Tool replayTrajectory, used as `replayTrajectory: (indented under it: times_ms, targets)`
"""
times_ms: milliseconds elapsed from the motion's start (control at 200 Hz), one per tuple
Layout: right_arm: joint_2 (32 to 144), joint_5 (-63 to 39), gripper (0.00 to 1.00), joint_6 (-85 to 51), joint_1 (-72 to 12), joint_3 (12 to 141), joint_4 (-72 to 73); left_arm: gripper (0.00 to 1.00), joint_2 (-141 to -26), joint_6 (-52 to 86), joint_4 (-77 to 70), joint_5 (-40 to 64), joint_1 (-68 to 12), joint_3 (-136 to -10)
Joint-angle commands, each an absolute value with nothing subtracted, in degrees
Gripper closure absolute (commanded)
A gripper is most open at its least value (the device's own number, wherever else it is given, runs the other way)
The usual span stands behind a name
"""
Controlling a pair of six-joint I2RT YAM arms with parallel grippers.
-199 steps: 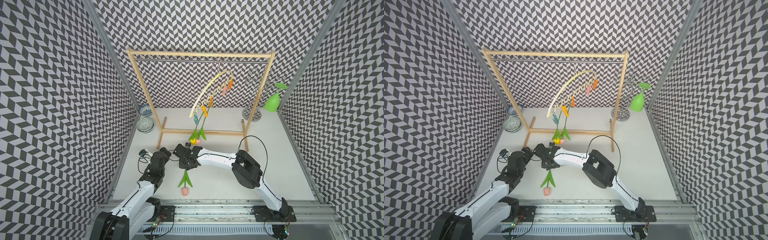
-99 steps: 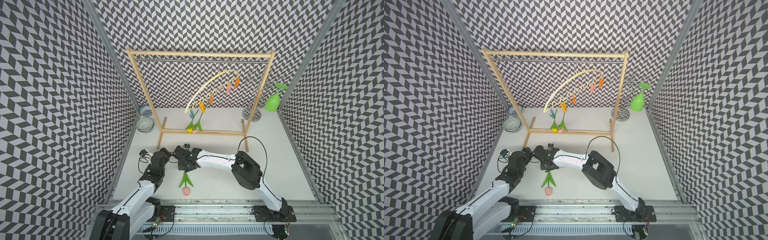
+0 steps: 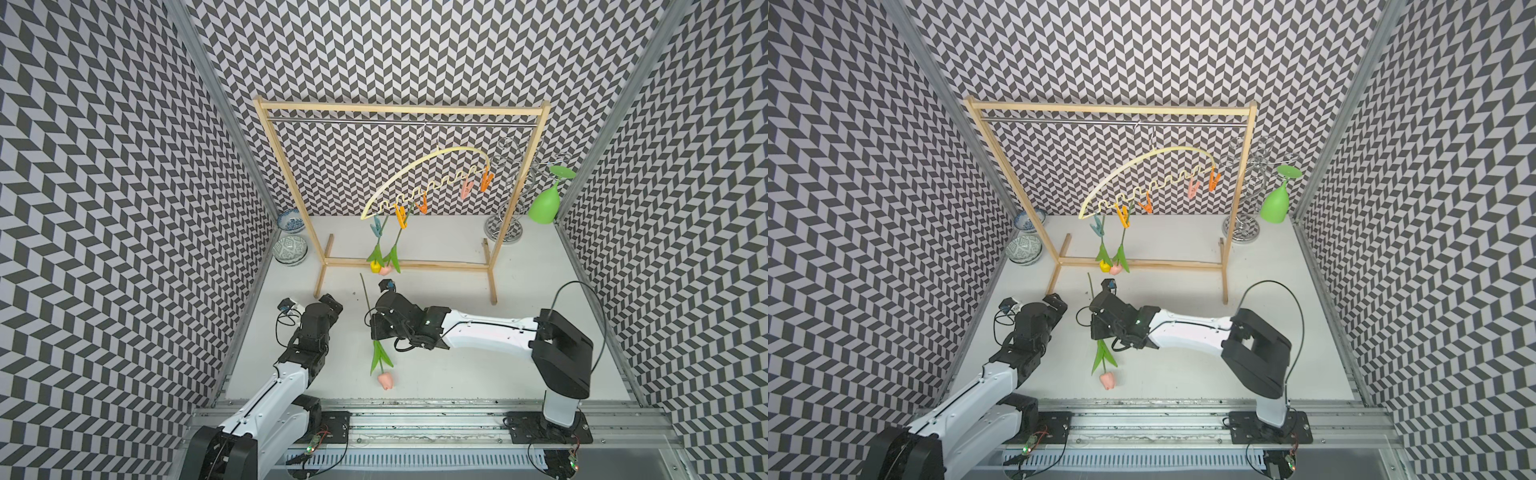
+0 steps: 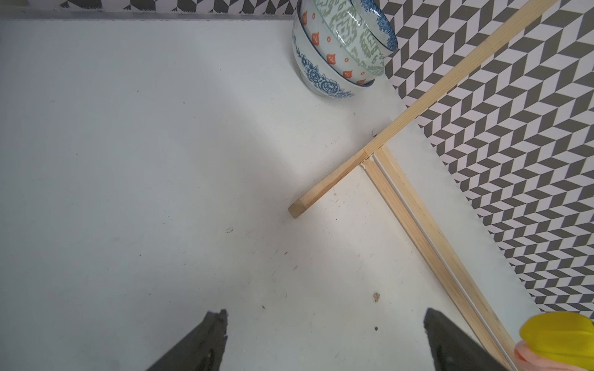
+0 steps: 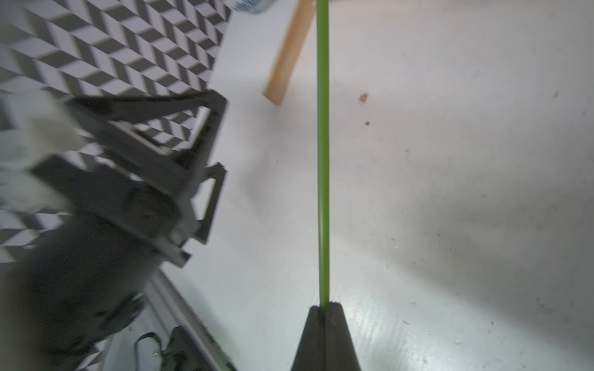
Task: Dry the flowers on a clothes hanger
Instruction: Pick up the flower at the center of the board.
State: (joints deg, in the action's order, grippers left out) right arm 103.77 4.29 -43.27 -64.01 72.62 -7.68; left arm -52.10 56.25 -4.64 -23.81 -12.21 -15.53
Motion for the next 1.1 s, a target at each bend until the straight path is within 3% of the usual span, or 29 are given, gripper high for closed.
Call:
replayTrajectory:
  times_ms: [0, 330, 506, 841, 956, 1097]
  targets:
    - [100.7, 2.9, 1.0, -39.7, -64.1, 70.7, 2.9, 0.0, -51.2, 55.5, -5.1, -23.8, -11.7, -14.6]
    - [98.7, -0.6, 1.0, -46.7, -60.3, 71.7, 5.9, 0.0, -50.9, 54.9, -6.1, -22.9, -11.7, -14.2]
    - [95.8, -3.1, 1.0, -52.3, -55.5, 65.4, 11.4, 0.0, -51.4, 54.6, -7.0, -21.9, -11.7, -14.1]
    - [90.0, -2.0, 1.0, -50.9, -51.9, 57.3, 11.9, 0.0, -51.7, 53.0, -8.6, -19.9, -11.7, -14.1]
    - [87.2, -0.1, 1.0, -49.4, -51.9, 55.6, 9.9, 0.0, -51.3, 50.1, -11.7, -16.6, -11.7, -13.3]
    - [84.2, 2.0, 1.0, -47.5, -51.7, 54.7, 7.1, 0.0, -49.9, 43.8, -21.2, -4.9, -11.7, -10.7]
